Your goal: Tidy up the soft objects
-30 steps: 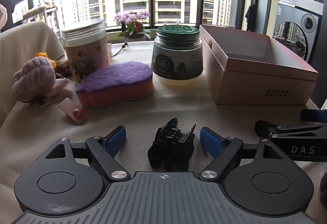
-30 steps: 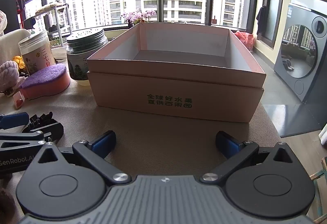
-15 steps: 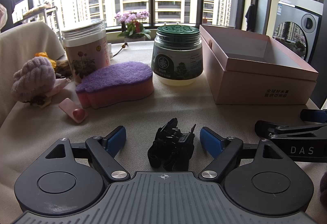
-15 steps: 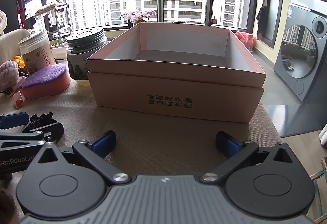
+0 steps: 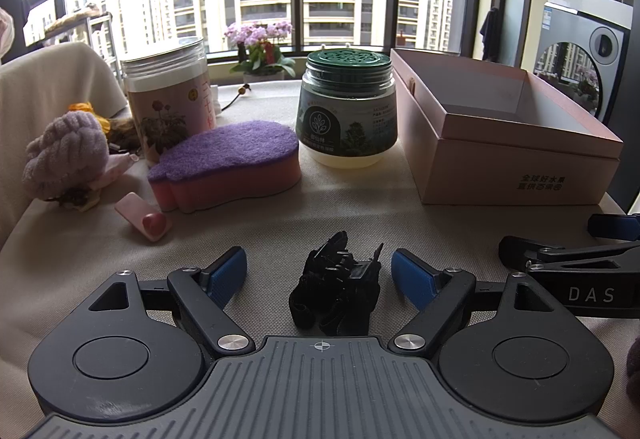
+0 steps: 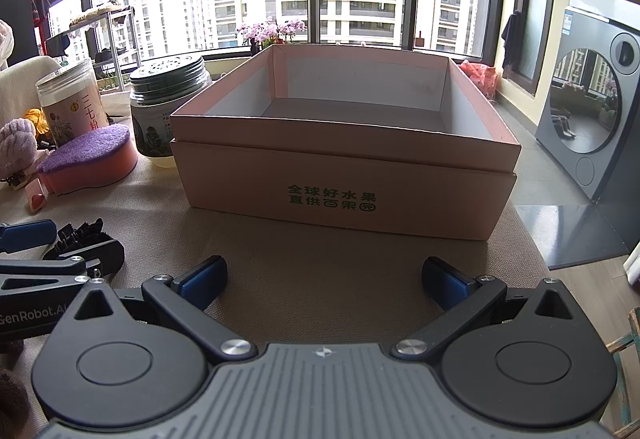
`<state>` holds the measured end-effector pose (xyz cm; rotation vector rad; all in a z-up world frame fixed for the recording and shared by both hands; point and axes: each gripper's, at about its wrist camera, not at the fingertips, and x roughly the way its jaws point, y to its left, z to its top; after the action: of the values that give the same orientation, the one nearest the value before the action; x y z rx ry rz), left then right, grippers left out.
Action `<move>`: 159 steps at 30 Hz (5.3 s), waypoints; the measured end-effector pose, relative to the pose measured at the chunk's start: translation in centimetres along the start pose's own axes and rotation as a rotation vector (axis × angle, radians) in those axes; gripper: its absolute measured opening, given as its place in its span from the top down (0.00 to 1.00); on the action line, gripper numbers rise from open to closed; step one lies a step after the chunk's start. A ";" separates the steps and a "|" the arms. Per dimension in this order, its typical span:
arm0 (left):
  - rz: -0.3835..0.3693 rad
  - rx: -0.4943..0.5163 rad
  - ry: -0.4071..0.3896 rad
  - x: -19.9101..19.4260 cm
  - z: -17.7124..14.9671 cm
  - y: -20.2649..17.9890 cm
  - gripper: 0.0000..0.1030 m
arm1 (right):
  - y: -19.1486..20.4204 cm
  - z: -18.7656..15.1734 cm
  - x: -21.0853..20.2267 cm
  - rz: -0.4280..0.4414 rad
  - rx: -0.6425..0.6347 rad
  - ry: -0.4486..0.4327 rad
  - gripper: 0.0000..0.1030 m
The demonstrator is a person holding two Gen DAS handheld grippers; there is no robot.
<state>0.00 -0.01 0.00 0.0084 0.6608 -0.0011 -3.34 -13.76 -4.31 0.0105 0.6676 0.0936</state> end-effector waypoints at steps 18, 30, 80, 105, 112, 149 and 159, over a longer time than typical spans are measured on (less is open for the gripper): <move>0.000 0.000 0.000 0.0 0.0 0.0 0.15 | 0.0 0.0 0.0 0.000 0.000 0.000 0.00; 0.003 0.003 0.000 0.0 0.0 0.0 0.15 | 0.0 0.0 0.1 -0.001 -0.001 0.000 0.00; -0.097 -0.242 0.046 2.5 4.0 13.8 0.20 | 1.4 0.8 -0.2 0.133 -0.149 0.079 0.01; -0.303 0.042 -0.013 -4.6 1.4 9.7 0.88 | 7.2 2.5 -4.7 0.376 -0.269 0.052 0.61; -0.362 0.048 -0.073 -7.6 2.7 7.4 0.88 | 1.5 1.6 -9.1 0.290 -0.233 -0.023 0.61; -0.207 0.063 0.011 -3.2 -1.6 7.6 0.71 | 2.9 -1.7 -3.2 0.213 -0.192 0.019 0.28; -0.240 0.036 0.006 -3.2 -1.7 8.2 0.71 | 4.5 -1.6 -3.8 0.240 -0.265 0.008 0.60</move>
<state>-3.54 8.22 0.68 -0.0368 0.6649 -0.2445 -7.71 -9.63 -3.04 -0.1654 0.6555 0.4128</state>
